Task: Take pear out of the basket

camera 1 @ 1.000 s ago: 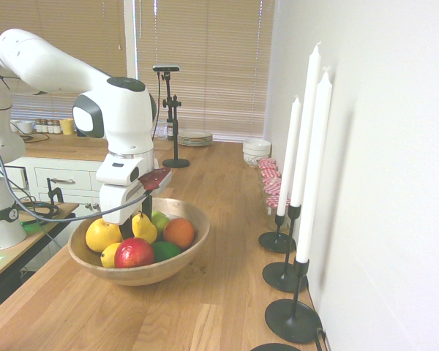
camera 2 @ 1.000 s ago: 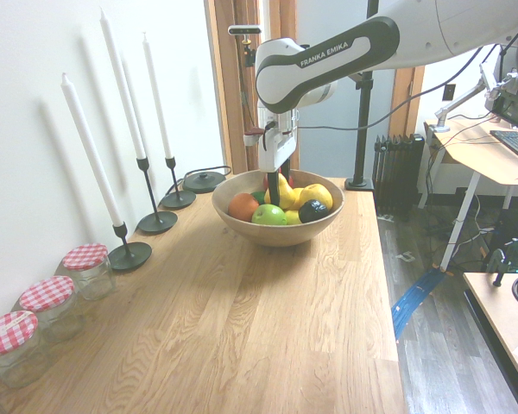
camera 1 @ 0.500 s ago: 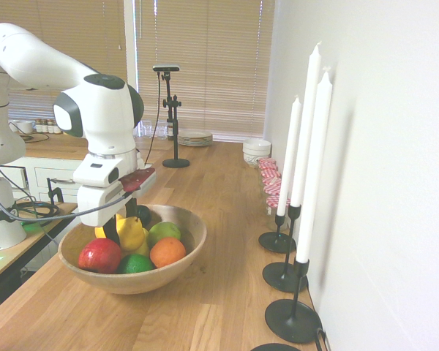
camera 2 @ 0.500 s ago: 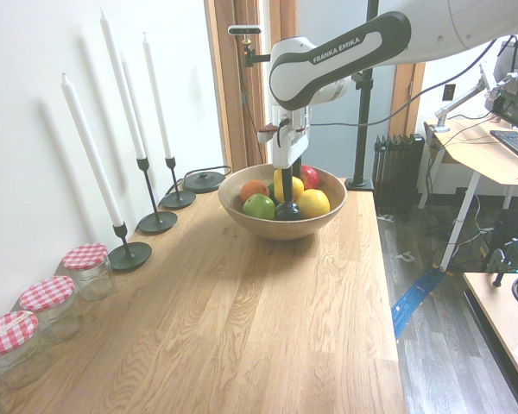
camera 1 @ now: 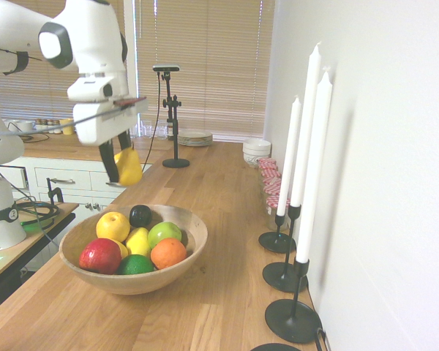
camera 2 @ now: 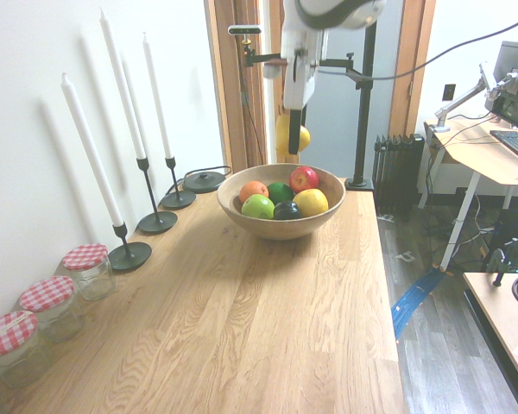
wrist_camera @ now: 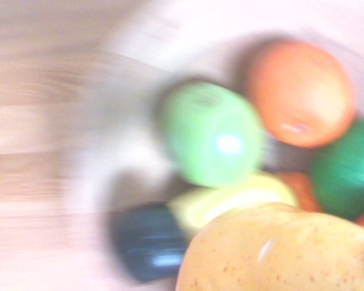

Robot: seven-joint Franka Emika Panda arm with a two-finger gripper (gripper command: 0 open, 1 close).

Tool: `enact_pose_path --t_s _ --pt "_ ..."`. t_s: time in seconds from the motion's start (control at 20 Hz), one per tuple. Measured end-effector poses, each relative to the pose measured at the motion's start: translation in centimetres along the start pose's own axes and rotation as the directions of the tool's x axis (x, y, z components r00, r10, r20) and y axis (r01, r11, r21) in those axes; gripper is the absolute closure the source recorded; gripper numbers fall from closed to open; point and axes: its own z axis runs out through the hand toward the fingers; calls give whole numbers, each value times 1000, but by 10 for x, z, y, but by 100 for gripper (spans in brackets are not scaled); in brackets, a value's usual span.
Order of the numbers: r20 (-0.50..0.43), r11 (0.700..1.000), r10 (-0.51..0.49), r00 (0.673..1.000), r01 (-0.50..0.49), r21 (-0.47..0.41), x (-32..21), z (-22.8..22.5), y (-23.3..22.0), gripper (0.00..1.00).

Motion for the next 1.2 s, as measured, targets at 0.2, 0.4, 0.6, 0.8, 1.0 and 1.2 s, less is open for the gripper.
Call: enact_pose_path --t_s 0.2,0.4,0.6,0.8,1.0,1.2 --pt "-32 997 -78 996 78 2 -75 -38 -85 100" --pt "-35 991 -134 990 134 -9 -140 -38 -157 100" --pt "4 988 -145 989 145 -48 -170 0 -192 100" --pt "35 990 -114 993 116 -79 -141 83 -161 100" --pt "72 993 -72 995 78 -91 -113 143 -113 100" --pt "91 992 -78 993 86 -93 -123 159 -113 100"
